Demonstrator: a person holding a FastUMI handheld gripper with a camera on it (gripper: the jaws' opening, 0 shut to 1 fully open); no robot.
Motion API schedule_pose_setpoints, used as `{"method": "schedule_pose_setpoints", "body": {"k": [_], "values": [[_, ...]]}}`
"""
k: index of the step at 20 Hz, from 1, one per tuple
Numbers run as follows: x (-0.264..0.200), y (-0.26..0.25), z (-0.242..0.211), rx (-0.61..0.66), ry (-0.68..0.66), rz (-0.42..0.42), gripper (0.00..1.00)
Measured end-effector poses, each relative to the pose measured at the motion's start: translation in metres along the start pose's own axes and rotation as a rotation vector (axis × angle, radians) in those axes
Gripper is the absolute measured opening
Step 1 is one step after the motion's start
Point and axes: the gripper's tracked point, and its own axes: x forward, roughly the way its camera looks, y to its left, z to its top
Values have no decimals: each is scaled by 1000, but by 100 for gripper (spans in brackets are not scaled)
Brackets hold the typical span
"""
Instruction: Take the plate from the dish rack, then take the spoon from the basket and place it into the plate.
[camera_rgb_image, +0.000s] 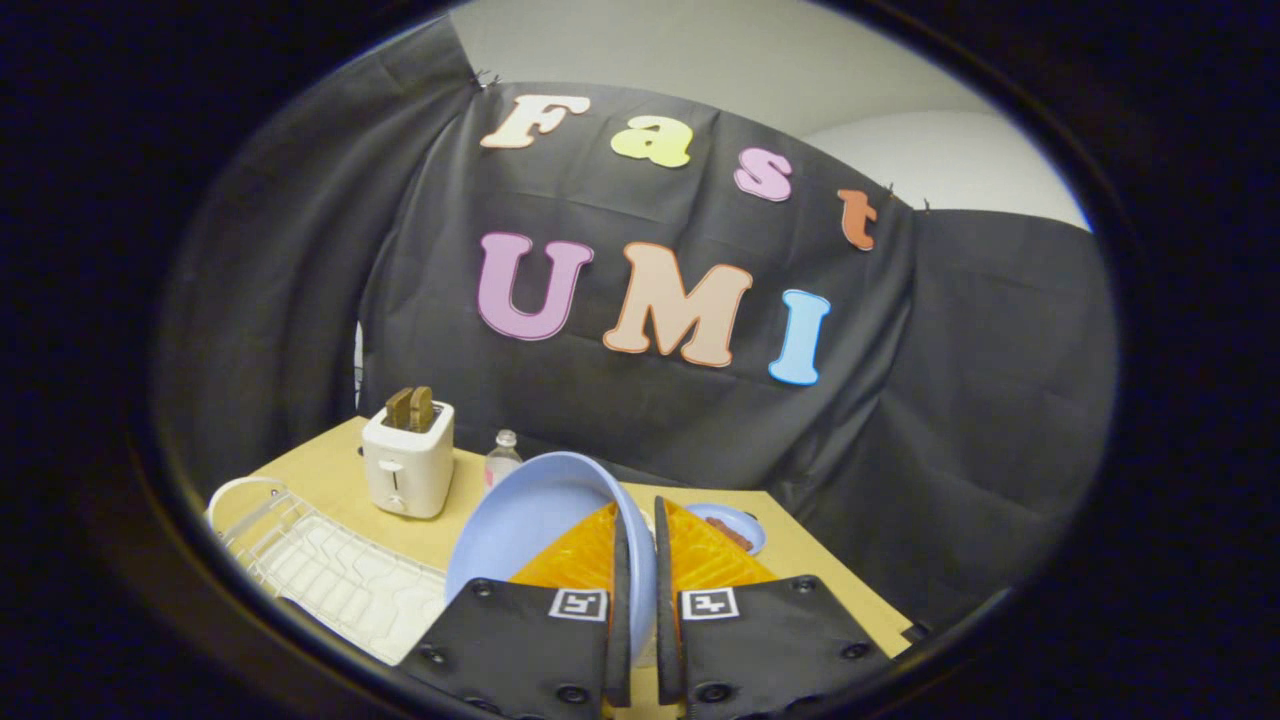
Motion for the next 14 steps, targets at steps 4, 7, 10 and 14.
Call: {"method": "schedule_pose_setpoints", "body": {"k": [4, 7, 10, 14], "values": [[-9, -40, -16, 67, 16, -25, 13], [-17, -74, -26, 127, 23, -53, 13], [-27, -99, -36, 182, 29, -63, 13], [-41, -123, -59, 232, 61, -64, 13]]}}
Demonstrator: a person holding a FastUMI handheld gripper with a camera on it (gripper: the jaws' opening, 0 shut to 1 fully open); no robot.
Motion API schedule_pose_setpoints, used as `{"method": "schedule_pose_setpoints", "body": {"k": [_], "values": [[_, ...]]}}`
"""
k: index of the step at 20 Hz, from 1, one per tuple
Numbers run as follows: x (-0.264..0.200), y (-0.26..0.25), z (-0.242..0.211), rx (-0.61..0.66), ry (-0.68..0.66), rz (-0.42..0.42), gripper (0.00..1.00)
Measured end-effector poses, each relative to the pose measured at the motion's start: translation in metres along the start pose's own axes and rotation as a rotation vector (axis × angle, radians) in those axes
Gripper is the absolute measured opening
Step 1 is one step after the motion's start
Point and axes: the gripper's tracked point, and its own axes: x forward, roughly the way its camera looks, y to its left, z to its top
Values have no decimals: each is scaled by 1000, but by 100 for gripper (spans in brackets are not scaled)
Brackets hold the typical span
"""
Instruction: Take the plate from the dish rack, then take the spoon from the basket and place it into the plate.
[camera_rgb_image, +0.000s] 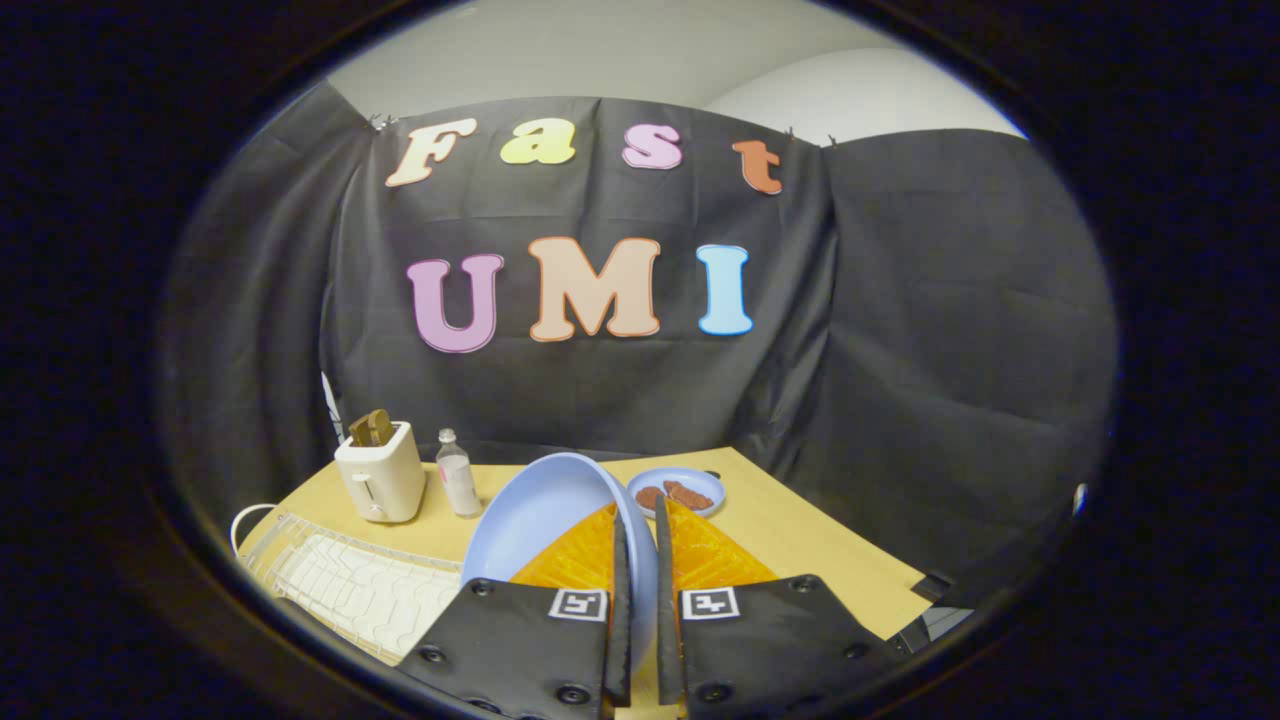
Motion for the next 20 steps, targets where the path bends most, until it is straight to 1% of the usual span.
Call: {"method": "schedule_pose_setpoints", "body": {"k": [6, 10, 14, 16, 20], "values": [[-15, -26, -47, 19, 85, 11, 13], [-20, -38, -80, 61, 140, 15, 13], [-22, -44, -118, 132, 200, 28, 13], [-22, -48, -139, 163, 235, 23, 13], [-17, -62, -179, 168, 297, 2, 13]]}}
